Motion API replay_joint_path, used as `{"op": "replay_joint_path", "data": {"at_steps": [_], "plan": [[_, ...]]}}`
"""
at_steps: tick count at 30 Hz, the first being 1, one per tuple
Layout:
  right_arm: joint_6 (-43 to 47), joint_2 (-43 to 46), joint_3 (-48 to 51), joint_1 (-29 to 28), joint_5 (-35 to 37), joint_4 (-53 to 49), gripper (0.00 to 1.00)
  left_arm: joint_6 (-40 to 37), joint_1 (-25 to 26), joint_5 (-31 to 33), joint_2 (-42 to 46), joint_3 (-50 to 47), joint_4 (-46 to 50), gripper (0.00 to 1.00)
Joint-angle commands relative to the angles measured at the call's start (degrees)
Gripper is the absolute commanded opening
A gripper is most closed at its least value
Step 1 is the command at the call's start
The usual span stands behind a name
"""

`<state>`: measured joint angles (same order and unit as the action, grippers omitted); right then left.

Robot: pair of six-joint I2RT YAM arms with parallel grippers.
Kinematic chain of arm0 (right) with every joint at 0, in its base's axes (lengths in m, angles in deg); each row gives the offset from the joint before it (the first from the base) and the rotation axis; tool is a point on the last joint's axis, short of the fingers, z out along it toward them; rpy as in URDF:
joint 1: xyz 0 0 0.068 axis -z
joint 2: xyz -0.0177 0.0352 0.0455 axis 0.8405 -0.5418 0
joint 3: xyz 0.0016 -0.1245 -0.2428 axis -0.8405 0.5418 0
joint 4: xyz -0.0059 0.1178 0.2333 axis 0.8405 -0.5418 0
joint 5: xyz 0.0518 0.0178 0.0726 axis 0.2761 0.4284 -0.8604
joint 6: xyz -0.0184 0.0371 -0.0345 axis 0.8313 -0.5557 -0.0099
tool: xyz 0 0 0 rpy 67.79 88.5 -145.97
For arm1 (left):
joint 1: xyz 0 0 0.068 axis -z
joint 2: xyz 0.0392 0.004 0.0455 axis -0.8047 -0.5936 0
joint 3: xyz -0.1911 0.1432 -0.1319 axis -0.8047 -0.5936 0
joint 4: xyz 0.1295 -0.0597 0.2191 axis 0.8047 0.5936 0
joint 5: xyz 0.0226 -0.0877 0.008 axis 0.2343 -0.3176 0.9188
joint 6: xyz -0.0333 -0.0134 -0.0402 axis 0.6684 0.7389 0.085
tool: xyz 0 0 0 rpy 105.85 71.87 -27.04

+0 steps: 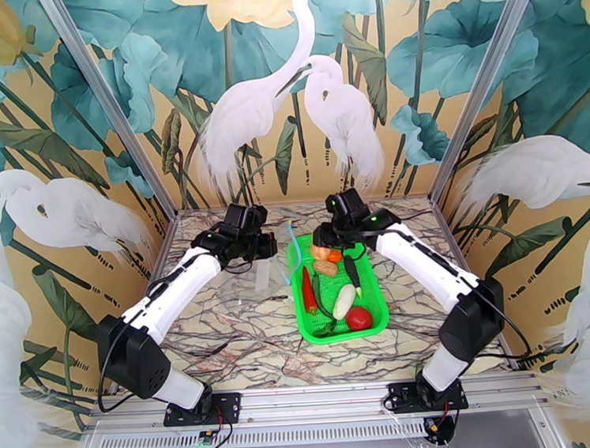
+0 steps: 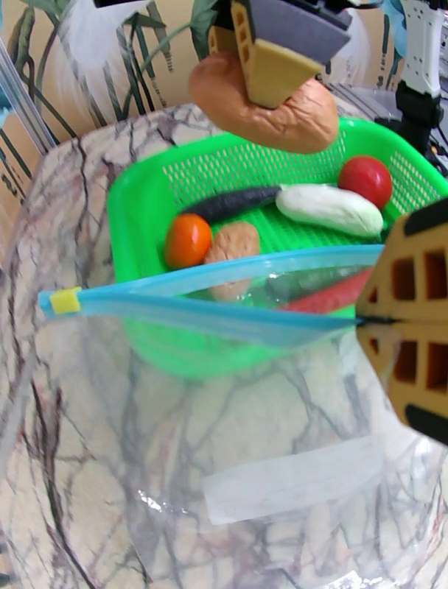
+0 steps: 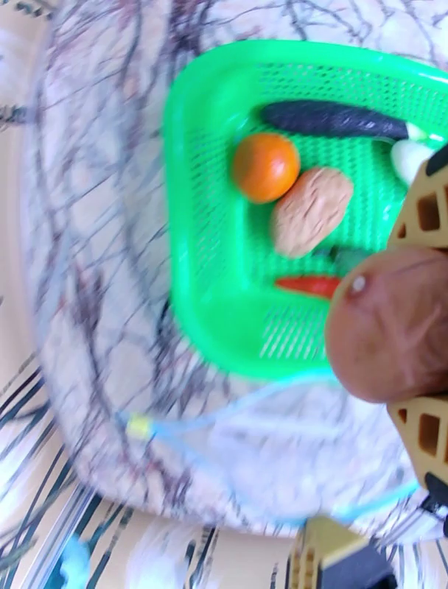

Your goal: Place the food in the zip-top bag and seal the zipper

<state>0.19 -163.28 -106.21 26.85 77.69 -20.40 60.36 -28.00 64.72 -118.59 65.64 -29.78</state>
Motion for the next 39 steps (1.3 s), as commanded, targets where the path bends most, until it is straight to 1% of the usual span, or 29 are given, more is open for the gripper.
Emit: {"op": "replay_joint_path", "data": {"at_steps": [1,12,21,24,31,35,36,39], "plan": [[-1.8,-1.4,-2.3,-0.6,-3.2,3.0,0.25,2.4,0.5,-2.8,-0.9,1.9,-1.9,0.0],[-1.5,-5.6,-5.7,-3.5,-5.1,3.6,0.26,6.7,0.8,-5.7,-0.6,0.8,-6.3,0.0],[-1.0,-8.5,-6.2,-4.6,-6.5,3.0,0.31,9.4,0.9,-7.4,-0.5,0.7,-9.8,0.0],[-0.7,-9.4,-6.4,-4.8,-7.1,2.6,0.36,9.7,0.9,-7.3,-0.3,0.5,-9.9,0.0],[-0.2,-10.9,-6.8,-5.1,-6.9,1.2,0.57,9.1,0.9,-5.8,0.2,0.1,-8.2,0.0],[0.6,-11.5,-7.5,-5.0,-7.0,0.4,0.6,7.7,0.8,-3.4,1.1,0.4,-5.3,0.0],[0.8,-11.6,-7.6,-5.0,-7.0,0.1,0.63,7.3,0.8,-2.7,1.2,0.6,-4.3,0.0],[1.7,-11.8,-8.3,-4.9,-7.2,-0.4,0.65,6.1,0.6,-0.8,1.6,1.1,-1.8,0.0]]}}
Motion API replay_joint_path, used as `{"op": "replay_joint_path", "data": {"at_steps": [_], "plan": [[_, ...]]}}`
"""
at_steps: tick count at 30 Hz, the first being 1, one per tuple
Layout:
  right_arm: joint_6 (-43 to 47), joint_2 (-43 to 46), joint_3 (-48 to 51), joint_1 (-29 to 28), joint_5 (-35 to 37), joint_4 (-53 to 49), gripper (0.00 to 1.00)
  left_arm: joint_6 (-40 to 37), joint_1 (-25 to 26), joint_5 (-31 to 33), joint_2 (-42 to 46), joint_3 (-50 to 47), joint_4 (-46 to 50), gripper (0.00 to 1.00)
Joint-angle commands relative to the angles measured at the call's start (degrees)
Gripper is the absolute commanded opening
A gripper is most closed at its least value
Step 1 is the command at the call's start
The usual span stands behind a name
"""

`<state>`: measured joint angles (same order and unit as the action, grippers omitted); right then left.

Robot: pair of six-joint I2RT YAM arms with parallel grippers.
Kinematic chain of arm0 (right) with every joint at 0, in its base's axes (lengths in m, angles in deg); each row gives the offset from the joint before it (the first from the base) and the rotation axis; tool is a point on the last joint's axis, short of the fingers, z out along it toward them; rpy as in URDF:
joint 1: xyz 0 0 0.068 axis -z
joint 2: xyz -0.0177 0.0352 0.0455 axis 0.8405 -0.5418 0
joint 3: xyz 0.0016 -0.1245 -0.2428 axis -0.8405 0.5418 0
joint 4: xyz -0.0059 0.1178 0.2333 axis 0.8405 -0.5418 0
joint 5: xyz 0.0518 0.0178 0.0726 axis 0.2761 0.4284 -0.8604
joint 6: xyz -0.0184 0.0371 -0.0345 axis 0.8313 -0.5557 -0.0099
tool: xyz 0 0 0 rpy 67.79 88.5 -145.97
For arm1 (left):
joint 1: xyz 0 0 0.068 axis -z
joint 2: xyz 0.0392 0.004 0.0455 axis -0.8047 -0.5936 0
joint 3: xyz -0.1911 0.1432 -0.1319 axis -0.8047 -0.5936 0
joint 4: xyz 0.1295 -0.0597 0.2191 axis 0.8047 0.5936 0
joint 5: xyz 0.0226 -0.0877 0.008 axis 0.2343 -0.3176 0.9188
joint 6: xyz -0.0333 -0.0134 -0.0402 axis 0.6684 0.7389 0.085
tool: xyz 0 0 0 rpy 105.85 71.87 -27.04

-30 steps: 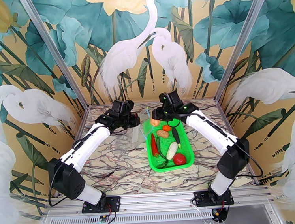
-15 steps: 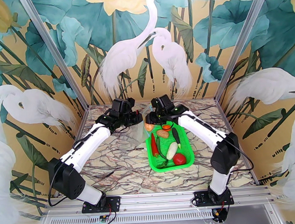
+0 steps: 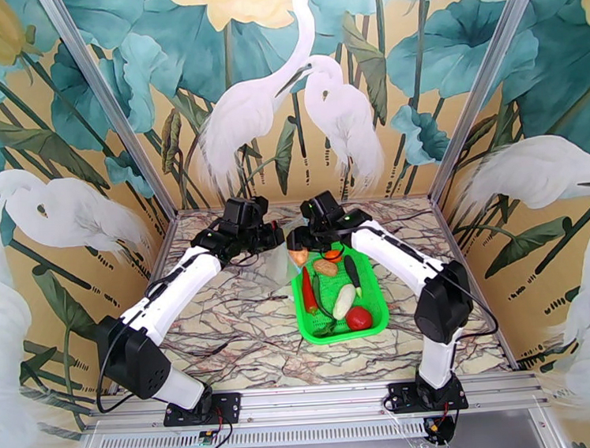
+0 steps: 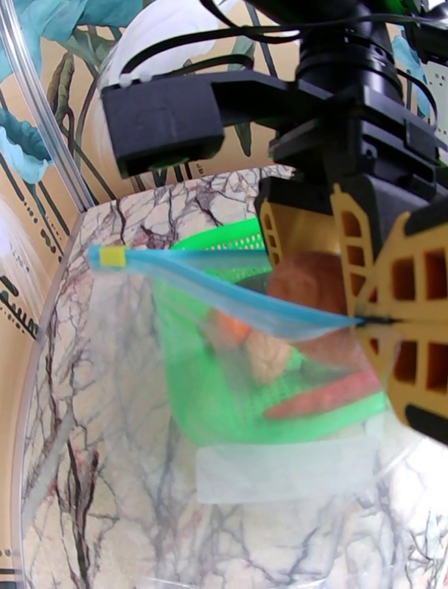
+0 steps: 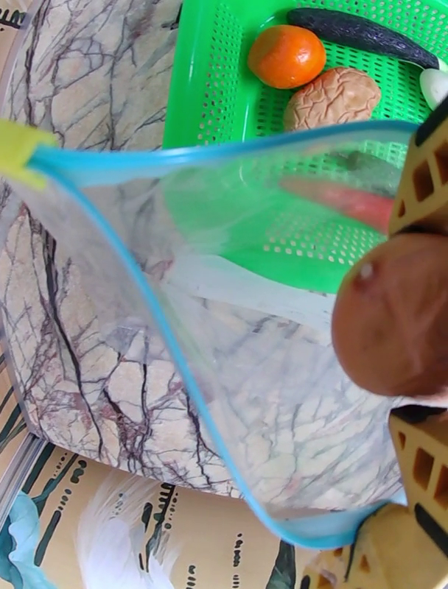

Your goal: Place the food in the zip-top bag and seal the zipper

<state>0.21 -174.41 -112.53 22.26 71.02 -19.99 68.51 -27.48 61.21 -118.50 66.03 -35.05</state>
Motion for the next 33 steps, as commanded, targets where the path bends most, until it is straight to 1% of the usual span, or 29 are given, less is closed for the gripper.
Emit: {"op": "replay_joint_path", "data": {"at_steps": [1,3,9,14,18,21,24,26,27,28,30,32,33], "plan": [[1.9,-0.6,-2.1,-0.4,-0.7,-1.1,0.66,-2.3,0.0,3.1,1.7,0.7,4.0,0.0],[2.4,-0.2,-2.4,-0.1,-1.0,-1.3,0.69,-2.5,-0.2,3.7,2.0,0.5,4.6,0.0],[4.9,3.9,-1.8,1.4,-0.2,-4.0,0.68,-4.1,-1.0,5.8,3.2,0.3,7.5,0.0],[8.7,8.6,3.3,3.8,3.3,-8.3,0.68,-5.7,-1.9,6.9,4.3,-0.1,10.2,0.0],[10.8,10.9,9.4,4.7,4.3,-10.2,0.67,-6.2,-2.4,6.7,5.0,-1.3,11.0,0.0],[10.5,11.5,14.3,4.7,3.5,-10.4,0.62,-6.1,-2.5,6.6,5.4,-3.1,10.8,0.0],[9.0,11.6,19.4,4.8,3.2,-8.3,0.51,-5.8,-2.5,6.2,5.7,-4.5,10.1,0.0],[7.7,10.9,20.9,4.8,4.9,-8.7,0.48,-5.8,-2.6,5.8,5.6,-4.7,9.9,0.0],[7.0,10.6,21.1,4.7,7.2,-10.2,0.48,-5.8,-2.5,5.7,5.6,-4.8,9.9,0.0],[6.3,10.3,21.1,4.7,9.9,-12.2,0.5,-5.9,-2.5,5.6,5.6,-4.9,9.9,0.0],[5.0,10.6,21.7,4.7,13.3,-15.1,0.57,-6.1,-2.6,5.5,5.8,-5.3,9.8,0.0],[3.3,11.8,23.5,4.7,14.0,-15.8,0.62,-6.4,-2.5,5.8,5.8,-5.7,9.8,0.0],[2.4,12.5,24.4,4.8,13.8,-15.6,0.62,-6.6,-2.5,5.9,5.8,-5.9,9.9,0.0]]}}
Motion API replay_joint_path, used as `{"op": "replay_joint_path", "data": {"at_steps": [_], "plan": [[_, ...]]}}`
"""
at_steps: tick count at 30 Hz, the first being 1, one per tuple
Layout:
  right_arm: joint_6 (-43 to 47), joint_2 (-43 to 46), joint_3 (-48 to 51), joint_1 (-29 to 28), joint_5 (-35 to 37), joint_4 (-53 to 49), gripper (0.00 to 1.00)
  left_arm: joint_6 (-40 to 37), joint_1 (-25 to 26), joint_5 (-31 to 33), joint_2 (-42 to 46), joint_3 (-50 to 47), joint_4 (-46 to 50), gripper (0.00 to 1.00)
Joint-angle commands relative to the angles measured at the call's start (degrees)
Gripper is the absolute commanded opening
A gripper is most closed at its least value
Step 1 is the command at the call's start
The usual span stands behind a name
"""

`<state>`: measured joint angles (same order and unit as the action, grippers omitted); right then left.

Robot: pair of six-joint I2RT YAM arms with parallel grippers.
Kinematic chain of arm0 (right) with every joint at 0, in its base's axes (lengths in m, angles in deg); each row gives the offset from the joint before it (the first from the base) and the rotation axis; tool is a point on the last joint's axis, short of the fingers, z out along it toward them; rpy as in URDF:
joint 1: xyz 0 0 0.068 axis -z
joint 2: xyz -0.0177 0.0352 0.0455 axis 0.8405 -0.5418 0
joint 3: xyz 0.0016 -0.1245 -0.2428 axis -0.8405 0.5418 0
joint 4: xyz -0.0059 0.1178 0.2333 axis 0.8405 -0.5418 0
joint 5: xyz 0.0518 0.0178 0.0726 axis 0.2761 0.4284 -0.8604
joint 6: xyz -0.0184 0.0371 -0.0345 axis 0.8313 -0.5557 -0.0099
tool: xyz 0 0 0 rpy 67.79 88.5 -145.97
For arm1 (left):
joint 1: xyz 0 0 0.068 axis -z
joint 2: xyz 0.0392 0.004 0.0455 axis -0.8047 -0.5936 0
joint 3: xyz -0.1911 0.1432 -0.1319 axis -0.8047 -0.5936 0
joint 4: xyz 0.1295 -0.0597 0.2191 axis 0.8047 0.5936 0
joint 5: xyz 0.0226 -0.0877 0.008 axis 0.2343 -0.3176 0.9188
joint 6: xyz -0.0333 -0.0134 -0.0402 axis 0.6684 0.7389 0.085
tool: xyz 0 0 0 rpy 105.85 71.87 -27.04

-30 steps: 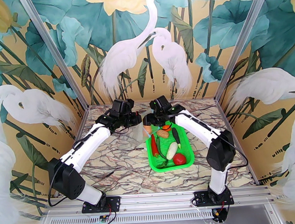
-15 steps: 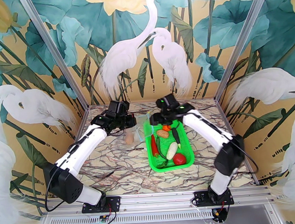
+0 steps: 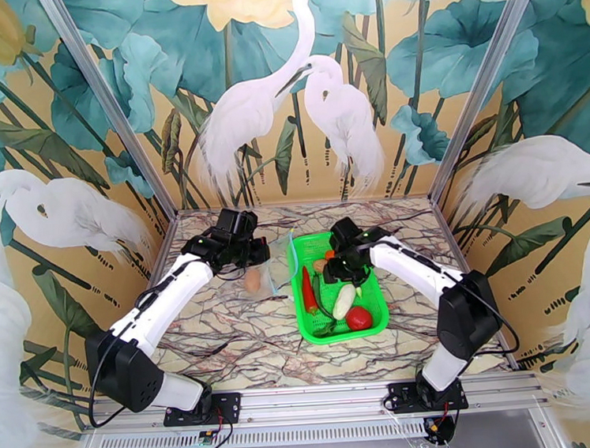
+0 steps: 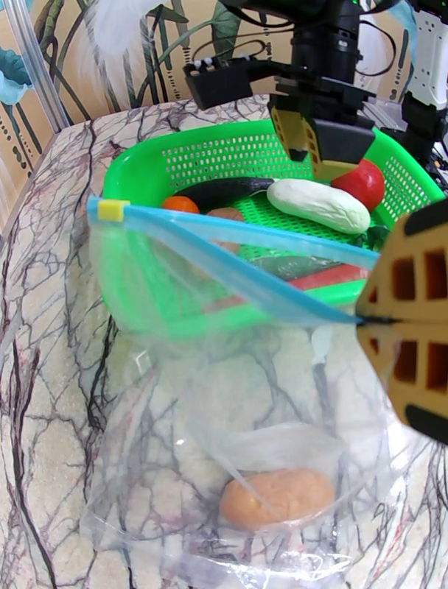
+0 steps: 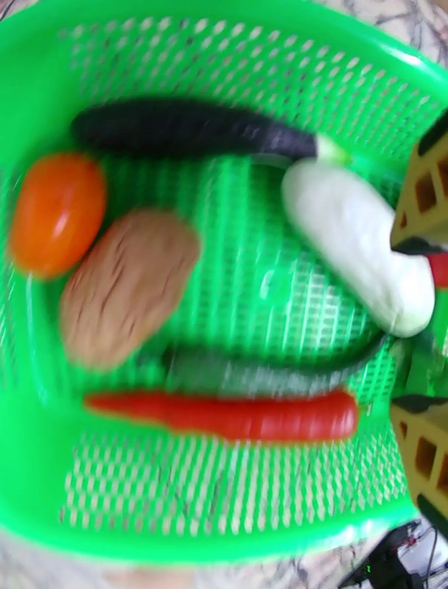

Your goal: Place the food in the zip-top bag and seal the zipper

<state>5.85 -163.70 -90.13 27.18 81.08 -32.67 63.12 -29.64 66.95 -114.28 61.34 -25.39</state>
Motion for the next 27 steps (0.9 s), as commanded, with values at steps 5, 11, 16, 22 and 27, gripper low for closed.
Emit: {"op": "replay_joint_path", "data": {"at_steps": [5,11,16,22,27], "plan": [[-6.8,1.6,5.9,0.0,2.7,-2.0,0.65,-2.1,-0.3,0.1,1.3,-1.9,-0.1,0.0],[-9.7,-0.1,7.7,0.2,2.1,1.0,0.72,-3.4,-0.7,-0.4,0.6,-1.0,0.3,0.0],[-11.0,-2.7,7.8,0.9,0.2,3.9,0.73,-4.1,-1.2,-1.2,0.2,-0.4,0.4,0.0],[-12.5,-5.9,8.1,1.4,-0.1,6.0,0.75,-5.2,-2.1,-2.3,0.1,0.1,0.9,0.0],[-13.7,-8.0,8.3,1.6,-1.3,8.2,0.74,-5.7,-3.1,-3.1,0.0,0.1,1.1,0.0]]}}
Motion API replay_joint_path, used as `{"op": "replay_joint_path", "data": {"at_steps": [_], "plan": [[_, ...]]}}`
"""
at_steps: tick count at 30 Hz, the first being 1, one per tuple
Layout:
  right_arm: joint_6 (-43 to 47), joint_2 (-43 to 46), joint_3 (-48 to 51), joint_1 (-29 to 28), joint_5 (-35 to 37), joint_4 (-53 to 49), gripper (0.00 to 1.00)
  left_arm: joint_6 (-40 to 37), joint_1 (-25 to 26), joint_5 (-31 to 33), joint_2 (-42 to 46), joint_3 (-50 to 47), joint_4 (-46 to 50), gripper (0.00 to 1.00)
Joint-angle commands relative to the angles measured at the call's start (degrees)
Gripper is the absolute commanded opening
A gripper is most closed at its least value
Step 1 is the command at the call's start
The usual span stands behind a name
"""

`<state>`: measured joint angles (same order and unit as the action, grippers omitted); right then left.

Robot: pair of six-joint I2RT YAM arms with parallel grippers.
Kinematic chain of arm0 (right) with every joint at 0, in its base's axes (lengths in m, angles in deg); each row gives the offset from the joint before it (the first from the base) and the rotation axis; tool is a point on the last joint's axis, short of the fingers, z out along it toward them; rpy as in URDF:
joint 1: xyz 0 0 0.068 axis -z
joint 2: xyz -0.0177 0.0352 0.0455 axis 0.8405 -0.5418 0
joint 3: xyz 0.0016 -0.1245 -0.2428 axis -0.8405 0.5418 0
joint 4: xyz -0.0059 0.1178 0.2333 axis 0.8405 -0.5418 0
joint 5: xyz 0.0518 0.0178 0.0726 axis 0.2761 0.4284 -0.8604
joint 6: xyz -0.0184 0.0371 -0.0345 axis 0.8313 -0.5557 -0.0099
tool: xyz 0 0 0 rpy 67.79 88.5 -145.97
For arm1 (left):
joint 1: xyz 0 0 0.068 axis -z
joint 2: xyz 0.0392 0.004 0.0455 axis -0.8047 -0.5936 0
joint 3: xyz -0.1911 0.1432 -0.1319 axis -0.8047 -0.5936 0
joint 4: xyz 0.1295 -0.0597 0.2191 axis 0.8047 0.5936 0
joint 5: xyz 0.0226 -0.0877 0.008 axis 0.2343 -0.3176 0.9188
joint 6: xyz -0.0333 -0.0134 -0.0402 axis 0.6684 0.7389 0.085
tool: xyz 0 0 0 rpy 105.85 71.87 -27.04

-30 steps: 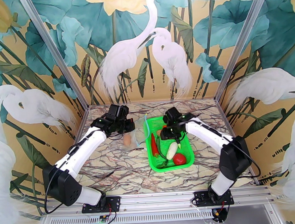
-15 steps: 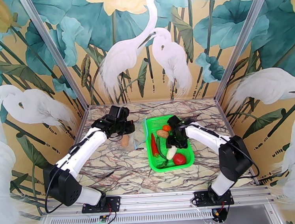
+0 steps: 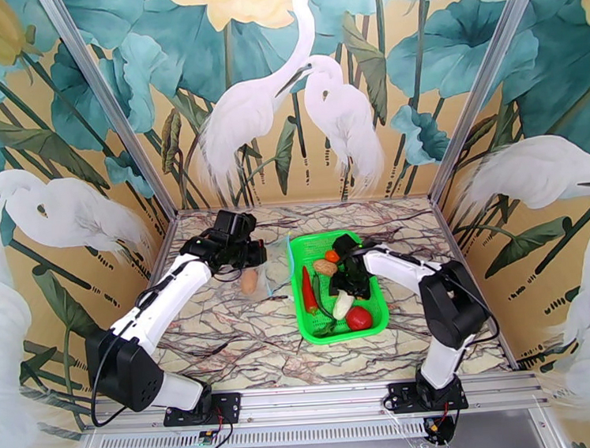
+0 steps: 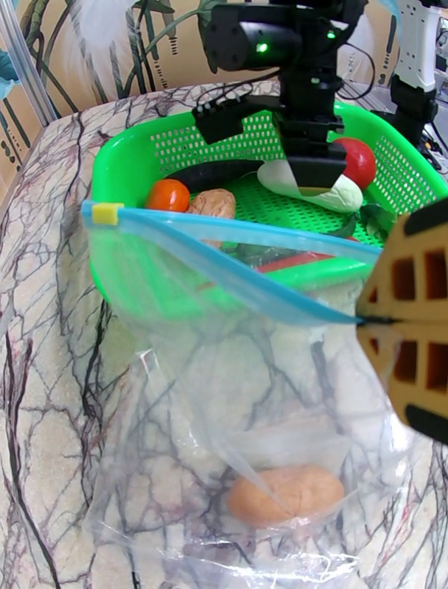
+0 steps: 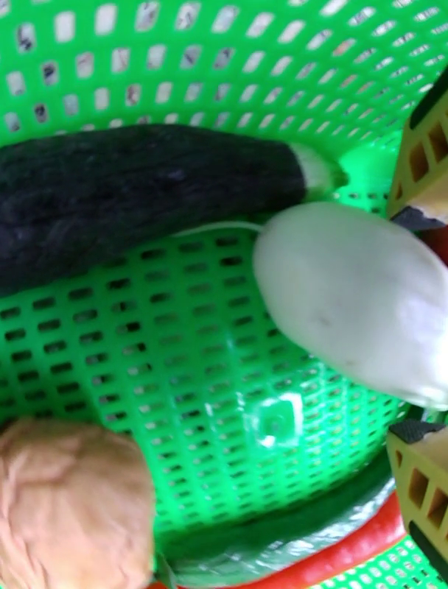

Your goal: Place the food in the zip-top bag and seal the zipper

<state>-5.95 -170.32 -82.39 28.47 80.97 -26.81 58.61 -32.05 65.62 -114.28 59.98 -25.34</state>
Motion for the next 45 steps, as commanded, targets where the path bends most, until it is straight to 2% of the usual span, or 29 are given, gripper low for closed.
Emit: {"op": "replay_joint_path", "data": {"at_steps": [1,7,17,23,31,41,45], "plan": [[-2.1,-1.8,0.5,0.3,-1.3,2.9,0.74,-1.4,-0.8,-2.0,-0.1,1.5,1.0,0.0],[-1.9,-5.4,-2.2,0.3,-2.1,3.7,0.69,-1.9,-1.3,-3.0,-1.3,2.2,1.1,0.0],[-1.1,-1.7,-6.4,0.5,-0.5,4.7,0.32,-1.4,-1.4,-4.1,-2.2,2.7,0.6,0.0],[-0.9,3.9,-11.5,0.4,1.4,6.5,0.31,-0.1,-1.4,-5.3,-3.4,4.9,-0.3,0.0],[0.5,12.7,-14.0,0.2,5.7,17.3,0.31,2.4,-1.3,-7.7,-5.7,8.6,-1.6,0.0],[5.5,13.8,-20.5,-2.1,16.6,25.6,0.31,3.9,-0.6,-8.8,-8.5,11.9,-1.6,0.0],[9.6,13.1,-25.1,-3.2,19.5,25.6,0.31,4.3,-0.4,-8.8,-9.5,12.5,-1.8,0.0]]}}
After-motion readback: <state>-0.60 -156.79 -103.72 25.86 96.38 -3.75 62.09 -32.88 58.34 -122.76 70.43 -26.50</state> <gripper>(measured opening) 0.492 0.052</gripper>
